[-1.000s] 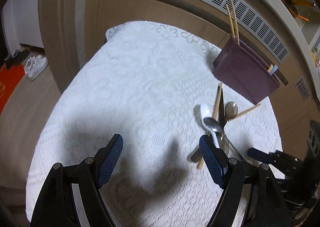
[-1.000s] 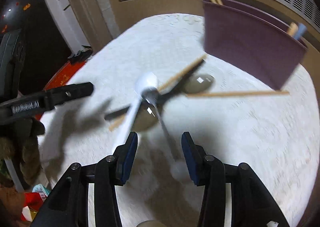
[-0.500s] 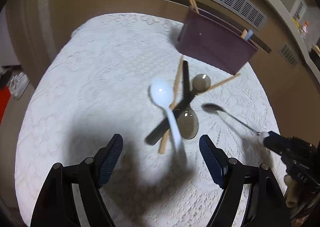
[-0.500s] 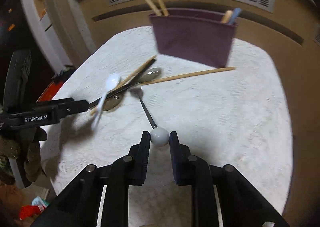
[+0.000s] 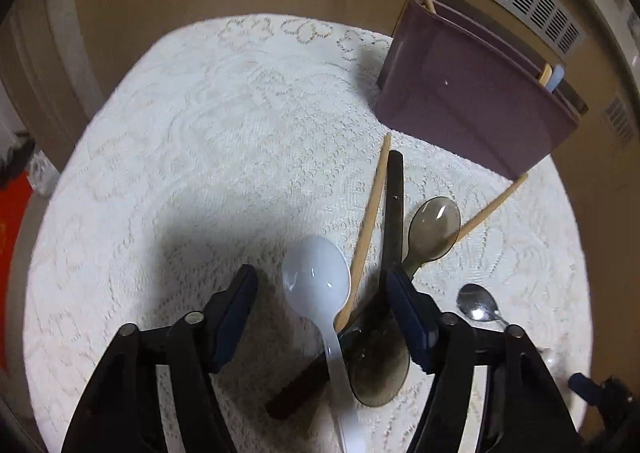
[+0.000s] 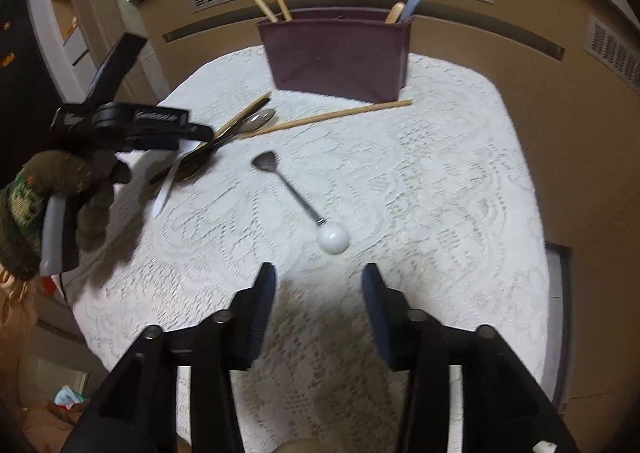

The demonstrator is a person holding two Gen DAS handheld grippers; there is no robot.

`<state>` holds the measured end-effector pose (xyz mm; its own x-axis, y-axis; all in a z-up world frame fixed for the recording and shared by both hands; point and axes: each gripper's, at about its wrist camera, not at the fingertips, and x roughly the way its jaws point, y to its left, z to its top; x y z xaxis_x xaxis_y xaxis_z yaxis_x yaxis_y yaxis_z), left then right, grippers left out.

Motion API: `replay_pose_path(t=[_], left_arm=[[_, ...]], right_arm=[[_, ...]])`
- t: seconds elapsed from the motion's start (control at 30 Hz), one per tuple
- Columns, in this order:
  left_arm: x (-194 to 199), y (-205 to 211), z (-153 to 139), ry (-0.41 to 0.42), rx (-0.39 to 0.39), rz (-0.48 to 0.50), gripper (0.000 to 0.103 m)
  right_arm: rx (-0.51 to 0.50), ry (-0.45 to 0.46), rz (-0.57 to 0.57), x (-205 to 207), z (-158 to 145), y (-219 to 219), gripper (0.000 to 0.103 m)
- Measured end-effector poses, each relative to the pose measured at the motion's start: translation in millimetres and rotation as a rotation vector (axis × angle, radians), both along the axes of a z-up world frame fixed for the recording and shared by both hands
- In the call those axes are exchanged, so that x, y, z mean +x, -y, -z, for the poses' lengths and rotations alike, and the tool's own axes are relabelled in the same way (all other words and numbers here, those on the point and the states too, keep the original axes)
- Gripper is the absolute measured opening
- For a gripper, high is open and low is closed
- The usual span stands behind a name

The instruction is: Organize utensils

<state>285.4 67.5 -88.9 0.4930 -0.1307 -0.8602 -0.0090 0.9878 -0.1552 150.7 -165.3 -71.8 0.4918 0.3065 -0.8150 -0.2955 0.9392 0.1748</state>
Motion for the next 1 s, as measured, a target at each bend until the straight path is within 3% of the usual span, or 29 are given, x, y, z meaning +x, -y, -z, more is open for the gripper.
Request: replay_pose_path(t=[0.03, 0.07, 0.23, 0.33, 0.47, 0.5, 0.6, 0.67, 0.87, 1.0], left_arm=[[-1, 1, -1, 0.015, -0.002, 0.012, 0.044], [-3, 2, -2, 0.024, -0.01, 0.018, 0.035], [-27, 7, -11, 0.057, -0.011, 0.045, 0.034], [-50, 8, -18, 0.078, -0.063, 0.062, 0.034], [-79, 9, -24, 0.085, -0.126, 0.078, 0.035], [-85, 11, -25, 0.085, -0.126, 0.08, 0.035], [-97, 11, -26, 0.095, -0.103, 0.079, 0.035], [-101, 14, -27, 0.106, -0.071, 0.082, 0.035], [-105, 19, -29, 0.108, -0.077, 0.107, 0.035], [-109, 16, -35, 0.114, -0.072, 0.107, 0.035]], right_arm=[[-0.011, -0.004, 0.002, 1, 3, -3, 0.054], [-0.026, -0.008, 0.005, 2, 6, -5, 0.054], [-0.1, -0.034, 0.048, 18, 17, 1, 0.054], [-0.12, -0.058, 0.094, 33, 23, 13, 0.054], [-0.244, -0.012, 0.212, 48, 23, 22, 0.055], [-0.219, -0.004, 0.224, 49, 19, 24, 0.055], [-0.029, -0.023, 0.173, 47, 7, 21, 0.055], [0.038, -0.026, 0.11, 46, 2, 6, 0.055], [-0.043, 0.016, -0.064, 70, 1, -63, 0.053], [-0.102, -0.01, -0.097, 95, 15, -89, 0.052]])
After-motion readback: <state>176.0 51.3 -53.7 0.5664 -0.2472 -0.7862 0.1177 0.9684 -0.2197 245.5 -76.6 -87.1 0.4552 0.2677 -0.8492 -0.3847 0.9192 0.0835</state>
